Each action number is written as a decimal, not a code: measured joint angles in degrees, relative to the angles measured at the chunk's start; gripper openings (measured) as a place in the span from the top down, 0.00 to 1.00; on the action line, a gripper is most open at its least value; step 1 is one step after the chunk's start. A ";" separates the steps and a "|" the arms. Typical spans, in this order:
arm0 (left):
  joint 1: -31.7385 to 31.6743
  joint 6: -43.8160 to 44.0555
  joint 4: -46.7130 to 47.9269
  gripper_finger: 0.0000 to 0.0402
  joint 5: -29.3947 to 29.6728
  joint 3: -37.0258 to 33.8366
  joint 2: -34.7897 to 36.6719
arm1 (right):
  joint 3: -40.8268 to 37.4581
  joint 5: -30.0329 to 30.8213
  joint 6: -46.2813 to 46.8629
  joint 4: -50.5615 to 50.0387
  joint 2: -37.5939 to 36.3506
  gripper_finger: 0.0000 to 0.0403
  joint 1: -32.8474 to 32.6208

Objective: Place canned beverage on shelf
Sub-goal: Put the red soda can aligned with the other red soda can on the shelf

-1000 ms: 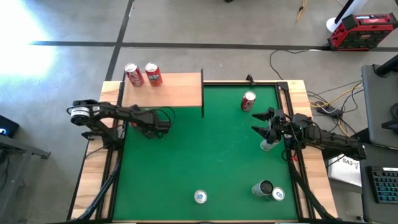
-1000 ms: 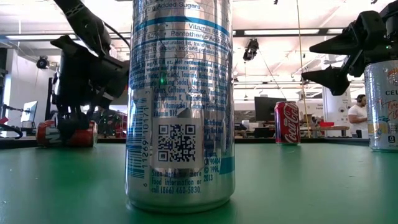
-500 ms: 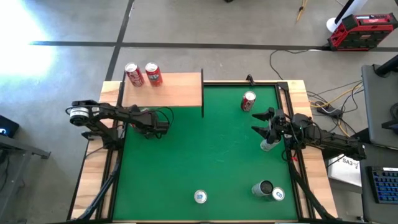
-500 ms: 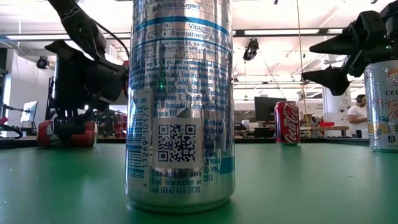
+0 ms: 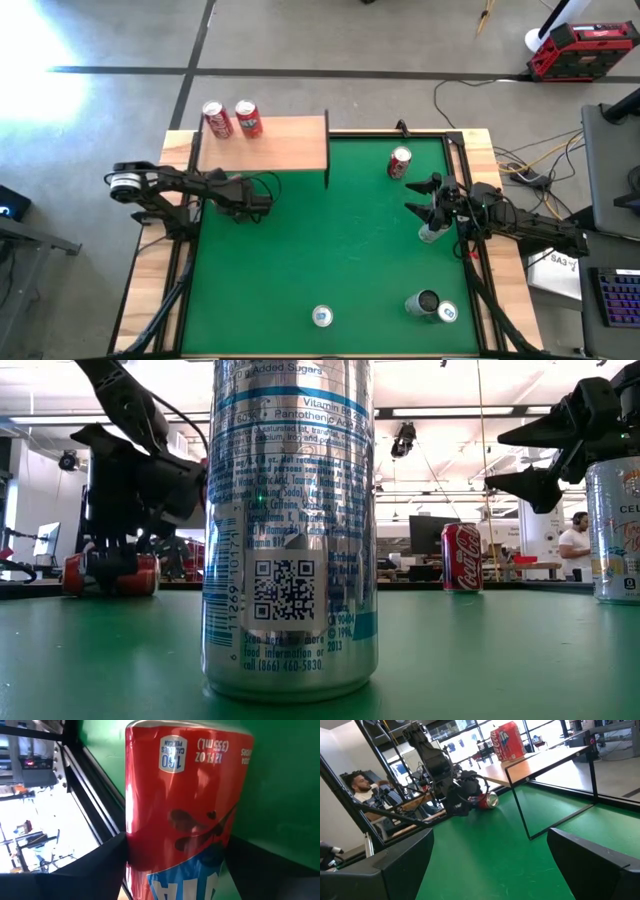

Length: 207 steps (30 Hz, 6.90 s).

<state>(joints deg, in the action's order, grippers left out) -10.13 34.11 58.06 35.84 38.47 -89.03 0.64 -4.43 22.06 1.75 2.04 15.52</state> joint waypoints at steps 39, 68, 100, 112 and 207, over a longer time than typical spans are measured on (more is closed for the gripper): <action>16.35 37.24 -11.12 0.30 -30.25 18.63 -1.04 | 0.00 0.02 0.00 -0.01 0.02 0.05 -0.01; 22.14 33.90 14.45 0.30 -41.23 44.34 -23.50 | 0.00 0.02 0.00 0.00 0.02 0.05 0.01; 13.17 27.81 27.38 0.30 -62.58 48.62 -23.34 | 0.00 0.01 0.00 -0.01 0.02 0.05 0.01; 12.45 25.77 30.61 0.29 -73.53 48.40 -23.34 | 0.00 0.02 0.00 -0.01 0.00 0.05 -0.01; 14.22 32.79 -14.25 0.14 -103.05 18.02 -23.54 | 0.00 0.02 0.00 -0.01 0.00 0.05 0.01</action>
<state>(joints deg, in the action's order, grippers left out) 4.09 66.90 43.80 -67.21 56.49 -112.57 0.64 -4.41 22.06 1.74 2.04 15.53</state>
